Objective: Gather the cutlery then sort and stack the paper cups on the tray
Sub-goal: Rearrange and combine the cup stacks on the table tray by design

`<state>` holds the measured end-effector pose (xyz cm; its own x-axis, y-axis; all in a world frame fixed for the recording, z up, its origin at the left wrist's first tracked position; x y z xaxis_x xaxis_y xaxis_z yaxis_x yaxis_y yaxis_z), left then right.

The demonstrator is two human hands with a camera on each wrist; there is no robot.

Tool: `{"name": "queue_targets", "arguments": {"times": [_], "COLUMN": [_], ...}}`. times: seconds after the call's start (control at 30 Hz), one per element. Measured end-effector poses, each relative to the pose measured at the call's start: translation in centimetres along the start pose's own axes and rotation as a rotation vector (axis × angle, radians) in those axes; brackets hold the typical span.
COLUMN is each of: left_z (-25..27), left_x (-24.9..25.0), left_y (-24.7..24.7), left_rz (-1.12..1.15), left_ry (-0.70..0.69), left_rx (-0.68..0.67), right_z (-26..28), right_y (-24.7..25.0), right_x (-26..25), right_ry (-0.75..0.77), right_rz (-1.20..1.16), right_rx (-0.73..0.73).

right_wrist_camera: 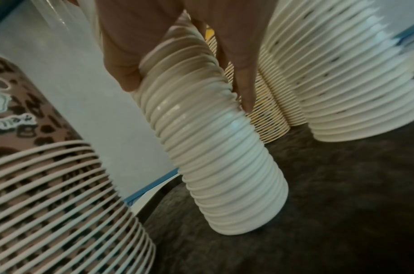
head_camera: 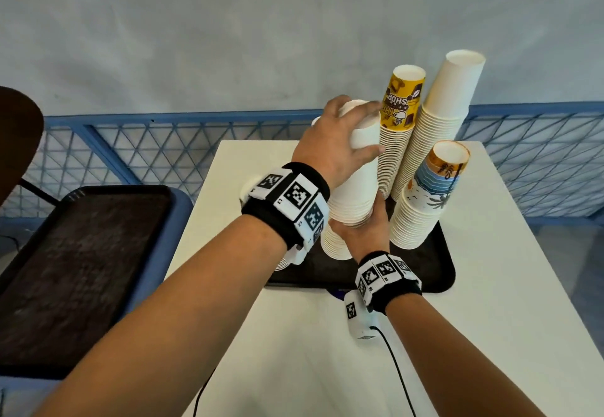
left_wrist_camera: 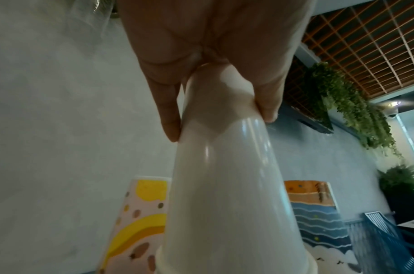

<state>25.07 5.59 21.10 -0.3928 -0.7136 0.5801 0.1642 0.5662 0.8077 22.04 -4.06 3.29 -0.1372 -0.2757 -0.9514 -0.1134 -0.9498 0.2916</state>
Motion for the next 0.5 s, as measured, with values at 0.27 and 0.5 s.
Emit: {"name": "queue_targets", "arguments": {"times": [0.27,0.5], "left_z": [4.0,12.1], "left_x": [-3.3,-14.5], "left_y": [0.4,-4.1], "left_rz": [-0.130,0.332], "left_ry": [-0.011,0.392], "left_rx": [0.134,0.358], "right_z": [0.2,-0.1], "right_y": [3.1,2.7], "right_x": [-0.1,0.5], "right_ry": [0.098,0.146], "right_rz": [0.012,-0.031], "right_rx": [-0.014,-0.003]}}
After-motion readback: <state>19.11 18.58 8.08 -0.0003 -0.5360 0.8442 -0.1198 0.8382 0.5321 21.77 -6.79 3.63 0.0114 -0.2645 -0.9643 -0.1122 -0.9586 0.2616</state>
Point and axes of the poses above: each hand's wrist, its own z-axis away from the middle knuckle, its own y-axis out of the back of the hand, x = y × z, the point moved 3 cm from there along -z, towards the middle knuckle, and after that the axes turned 12 degrees about -x, right-handed, at the moved point
